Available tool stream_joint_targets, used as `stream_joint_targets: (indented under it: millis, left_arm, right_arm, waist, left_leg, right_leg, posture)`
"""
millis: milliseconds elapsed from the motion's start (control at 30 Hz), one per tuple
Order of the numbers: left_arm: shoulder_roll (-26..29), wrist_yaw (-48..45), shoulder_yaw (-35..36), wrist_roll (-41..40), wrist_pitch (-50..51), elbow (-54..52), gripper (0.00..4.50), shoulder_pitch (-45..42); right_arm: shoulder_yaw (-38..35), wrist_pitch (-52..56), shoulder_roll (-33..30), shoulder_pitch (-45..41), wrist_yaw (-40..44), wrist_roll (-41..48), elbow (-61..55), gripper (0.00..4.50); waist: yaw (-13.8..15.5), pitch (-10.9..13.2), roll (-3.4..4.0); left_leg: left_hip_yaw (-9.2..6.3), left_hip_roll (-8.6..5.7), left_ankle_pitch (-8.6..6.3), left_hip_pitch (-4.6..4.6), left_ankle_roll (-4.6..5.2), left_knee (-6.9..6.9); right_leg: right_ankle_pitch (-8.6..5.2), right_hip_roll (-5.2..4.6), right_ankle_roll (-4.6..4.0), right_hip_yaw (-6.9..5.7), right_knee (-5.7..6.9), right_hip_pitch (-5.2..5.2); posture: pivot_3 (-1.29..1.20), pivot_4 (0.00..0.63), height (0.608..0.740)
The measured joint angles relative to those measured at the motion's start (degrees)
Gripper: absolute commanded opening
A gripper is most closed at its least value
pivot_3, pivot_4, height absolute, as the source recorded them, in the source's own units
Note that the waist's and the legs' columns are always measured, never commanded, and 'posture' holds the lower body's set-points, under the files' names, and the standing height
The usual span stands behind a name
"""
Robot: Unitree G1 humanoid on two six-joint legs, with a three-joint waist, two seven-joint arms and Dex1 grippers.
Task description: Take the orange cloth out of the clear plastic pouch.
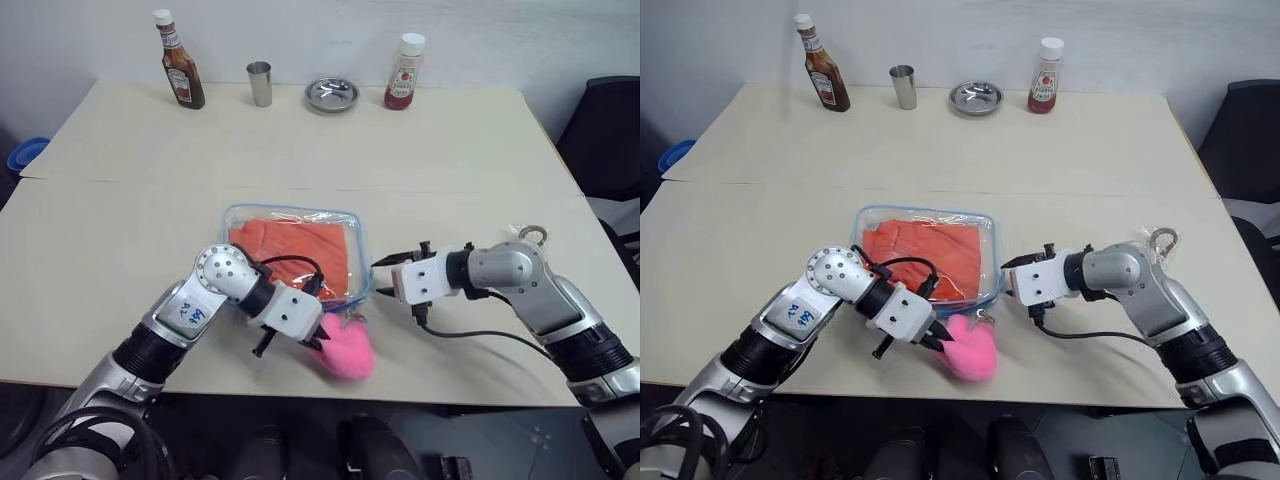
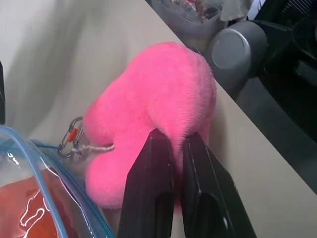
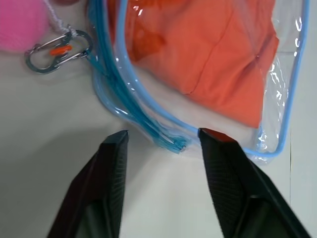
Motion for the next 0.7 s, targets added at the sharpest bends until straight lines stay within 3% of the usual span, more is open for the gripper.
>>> stream_joint_targets:
  millis: [367, 600, 700]
  left_arm:
    - [-0.08, 0.99, 0.21, -0.07, 1.44, -0.51, 0.0, 0.01]
    - [1.29, 1.18, 1.26, -0.11, 1.33, -0.77, 0.0, 1.02]
    - [3.54, 1.54, 2.99, -0.66, 1.12, -1.54, 0.0, 3.26]
  right_arm:
    - [0.39, -0.97, 4.56, -0.96, 0.93, -0.73, 1.22, 2.36]
    - [0.39, -2.22, 4.85, -2.58, 1.97, -1.52, 2.57, 0.02]
    - [0.39, -2.98, 4.55, -2.65, 3.04, -1.48, 2.98, 0.02]
  waist:
    - [-0.09, 0.0, 0.0]
    - [-0.17, 0.0, 0.0]
    - [-0.3, 0.0, 0.0]
  left_leg:
    - [0.0, 0.0, 0.01, 0.03, -0.02, 0.01]
    - [0.0, 0.01, 0.01, 0.04, -0.02, 0.02]
    - [0.0, 0.02, 0.01, 0.03, -0.02, 0.02]
  right_leg:
    - [0.0, 0.0, 0.0, -0.01, 0.04, 0.0]
    - [0.0, 0.0, 0.0, -0.01, 0.05, 0.0]
    - [0.0, 0.0, -0.01, -0.01, 0.05, 0.0]
  posture:
    - [0.0, 0.15, 0.74]
    - [0.0, 0.15, 0.74]
    - [0.0, 0.15, 0.74]
